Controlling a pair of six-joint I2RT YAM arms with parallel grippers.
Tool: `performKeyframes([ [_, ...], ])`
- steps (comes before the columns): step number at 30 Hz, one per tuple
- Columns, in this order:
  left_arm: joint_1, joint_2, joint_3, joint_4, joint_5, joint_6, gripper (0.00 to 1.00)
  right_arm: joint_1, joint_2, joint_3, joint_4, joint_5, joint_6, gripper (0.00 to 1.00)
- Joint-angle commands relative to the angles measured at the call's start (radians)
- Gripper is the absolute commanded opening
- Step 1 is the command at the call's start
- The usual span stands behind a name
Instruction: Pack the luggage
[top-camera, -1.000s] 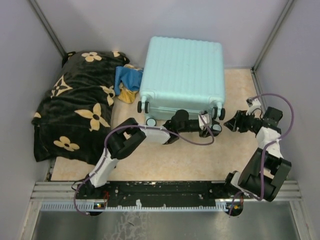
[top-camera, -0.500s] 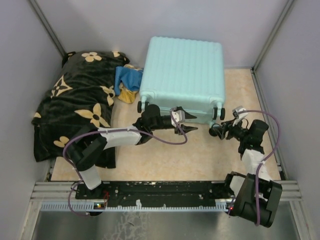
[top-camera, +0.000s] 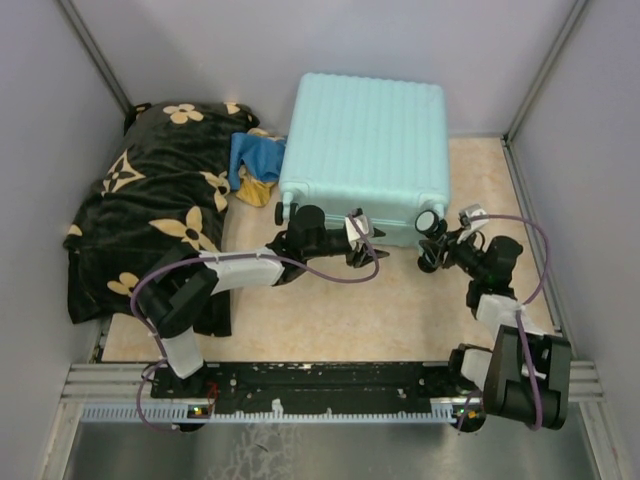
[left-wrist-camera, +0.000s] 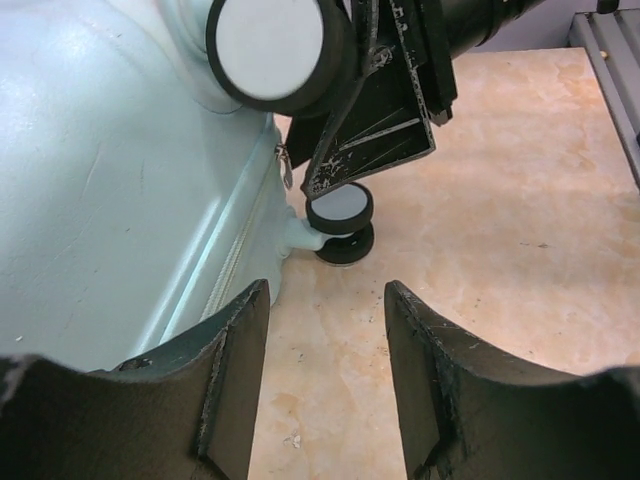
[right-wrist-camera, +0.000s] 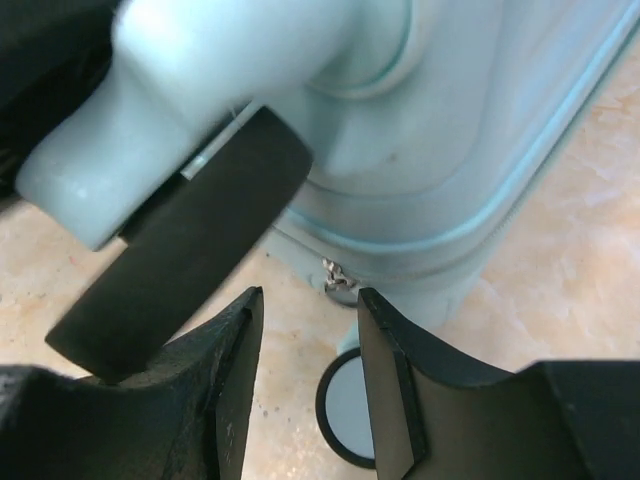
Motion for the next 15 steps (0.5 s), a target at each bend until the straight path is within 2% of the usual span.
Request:
performKeyframes([
  [1, 0.012, 0.007, 0.037, -0.026, -0.021, 0.005, 0.56, 0.039, 0.025, 0.003, 0.195, 0.098, 0.049, 0.43],
  [10, 0.017, 0.003, 0.039, -0.062, -0.038, 0.016, 0.55, 0.059, 0.072, -0.03, 0.274, 0.255, 0.094, 0.29],
  [14, 0.023, 0.0, 0.045, -0.081, -0.047, 0.027, 0.55, 0.06, 0.091, -0.032, 0.293, 0.256, 0.099, 0.12],
  [15, 0.025, -0.002, 0.048, -0.086, -0.05, 0.032, 0.55, 0.059, 0.087, -0.032, 0.291, 0.255, 0.097, 0.06],
])
